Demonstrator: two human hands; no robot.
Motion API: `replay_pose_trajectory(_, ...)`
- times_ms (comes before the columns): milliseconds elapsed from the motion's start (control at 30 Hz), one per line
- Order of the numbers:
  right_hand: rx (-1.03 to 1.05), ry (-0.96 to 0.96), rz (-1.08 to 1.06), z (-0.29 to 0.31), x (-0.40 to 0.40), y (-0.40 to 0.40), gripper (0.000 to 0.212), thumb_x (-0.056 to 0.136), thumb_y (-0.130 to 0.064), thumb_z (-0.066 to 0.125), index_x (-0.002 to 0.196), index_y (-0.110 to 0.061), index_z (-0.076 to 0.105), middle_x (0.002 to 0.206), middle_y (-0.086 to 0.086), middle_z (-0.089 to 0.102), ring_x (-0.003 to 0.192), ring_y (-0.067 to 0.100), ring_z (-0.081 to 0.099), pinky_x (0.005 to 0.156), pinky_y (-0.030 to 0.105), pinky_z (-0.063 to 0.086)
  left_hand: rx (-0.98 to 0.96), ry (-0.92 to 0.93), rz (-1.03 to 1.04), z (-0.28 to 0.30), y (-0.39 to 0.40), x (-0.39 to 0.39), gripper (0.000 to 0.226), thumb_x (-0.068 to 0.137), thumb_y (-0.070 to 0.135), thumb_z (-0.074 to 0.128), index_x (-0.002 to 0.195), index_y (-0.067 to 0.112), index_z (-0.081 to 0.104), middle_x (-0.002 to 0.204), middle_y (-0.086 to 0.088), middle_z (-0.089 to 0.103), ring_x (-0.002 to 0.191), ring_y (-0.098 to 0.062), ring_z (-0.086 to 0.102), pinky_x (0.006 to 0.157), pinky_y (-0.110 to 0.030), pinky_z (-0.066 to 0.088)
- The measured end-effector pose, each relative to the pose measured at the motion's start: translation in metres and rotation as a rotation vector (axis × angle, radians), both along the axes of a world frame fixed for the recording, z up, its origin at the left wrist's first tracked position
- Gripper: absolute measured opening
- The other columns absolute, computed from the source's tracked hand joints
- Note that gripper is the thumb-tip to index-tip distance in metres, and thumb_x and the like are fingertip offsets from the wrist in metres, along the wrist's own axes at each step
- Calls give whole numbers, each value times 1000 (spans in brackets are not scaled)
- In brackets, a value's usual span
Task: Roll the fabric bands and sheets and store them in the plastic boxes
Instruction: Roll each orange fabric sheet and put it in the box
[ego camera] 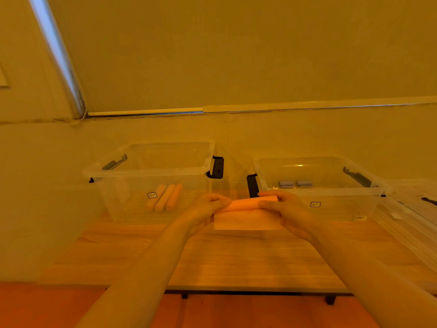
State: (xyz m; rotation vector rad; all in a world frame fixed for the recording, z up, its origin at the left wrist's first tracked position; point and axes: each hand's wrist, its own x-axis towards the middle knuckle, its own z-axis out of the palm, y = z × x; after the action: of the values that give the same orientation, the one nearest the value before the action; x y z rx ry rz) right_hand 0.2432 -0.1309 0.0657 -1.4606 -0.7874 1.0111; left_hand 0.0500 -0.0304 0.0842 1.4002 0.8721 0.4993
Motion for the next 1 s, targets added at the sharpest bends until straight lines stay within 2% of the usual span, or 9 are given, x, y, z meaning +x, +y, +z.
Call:
replay_pose_trajectory(100, -16, 83, 15, 2, -2, 0, 36, 81, -12, 71, 115, -15, 62, 117, 11, 57, 107, 30, 58, 87, 45, 55, 47, -1, -1, -2, 1, 0, 10, 88, 14, 63, 96, 16, 66, 111, -9, 63, 104, -24, 60, 93, -36, 51)
replay_pose_trajectory(200, -89, 163, 35, 6, -6, -3, 36, 86, -22, 66, 118, -11, 56, 110, 13, 62, 101, 29, 61, 81, 40, 55, 101, -14, 21, -3, 1, -1, 15, 84, 12, 67, 96, 20, 67, 114, -8, 62, 106, -26, 60, 95, -42, 51)
replay_pose_trajectory(267, -123, 162, 28, 7, -7, -5, 36, 88, -23, 65, 120, -10, 55, 113, 14, 60, 105, 29, 59, 75, 36, 57, 120, -34, 25, -3, 1, -1, 20, 81, 11, 70, 96, 23, 68, 117, -7, 60, 108, -27, 59, 94, -46, 51)
replay_pose_trajectory(333, -73, 190, 28, 9, -7, -6, 34, 88, -15, 63, 120, -7, 56, 114, 15, 60, 100, 28, 62, 64, 30, 58, 112, -68, 24, -2, 0, -1, 23, 81, 8, 70, 98, 23, 67, 119, -7, 59, 108, -26, 59, 94, -44, 52)
replay_pose_trajectory(400, 9, 240, 22, 12, -6, -7, 27, 88, -4, 60, 115, -8, 60, 110, 16, 62, 90, 25, 65, 59, 25, 58, 52, -111, 13, -1, -3, 0, 20, 85, 7, 64, 101, 19, 65, 118, -9, 59, 105, -24, 60, 91, -37, 53)
replay_pose_trajectory(567, 61, 211, 17, 17, -7, -7, 27, 86, 4, 59, 109, -9, 61, 110, 17, 61, 85, 24, 66, 59, 24, 58, -52, -118, 2, 1, -4, 0, 16, 89, 6, 59, 103, 12, 62, 117, -11, 59, 104, -24, 62, 78, -30, 56)
replay_pose_trajectory(700, 34, 233, 2, 19, -8, -7, 17, 90, -13, 61, 107, -9, 60, 109, 16, 61, 83, 22, 65, 61, 25, 58, -13, -141, 8, 2, -4, 1, 17, 86, -1, 60, 100, 9, 64, 119, -12, 58, 108, -26, 60, 79, -30, 56)
replay_pose_trajectory(833, -57, 247, -45, 17, -7, -7, 33, 85, -21, 68, 112, -6, 56, 103, 16, 63, 80, 21, 65, 57, 24, 58, 4, -161, 16, 3, -4, 1, 20, 84, -3, 62, 97, 10, 65, 120, -11, 58, 111, -27, 58, 81, -31, 55)
replay_pose_trajectory(1000, 8, 183, -96, 15, -6, -5, 37, 82, -12, 70, 117, -1, 60, 95, 12, 66, 78, 18, 63, 62, 24, 55, -51, -78, -28, 2, -3, -1, 26, 83, -1, 64, 107, 10, 64, 120, -13, 60, 103, -25, 65, 79, -29, 57)
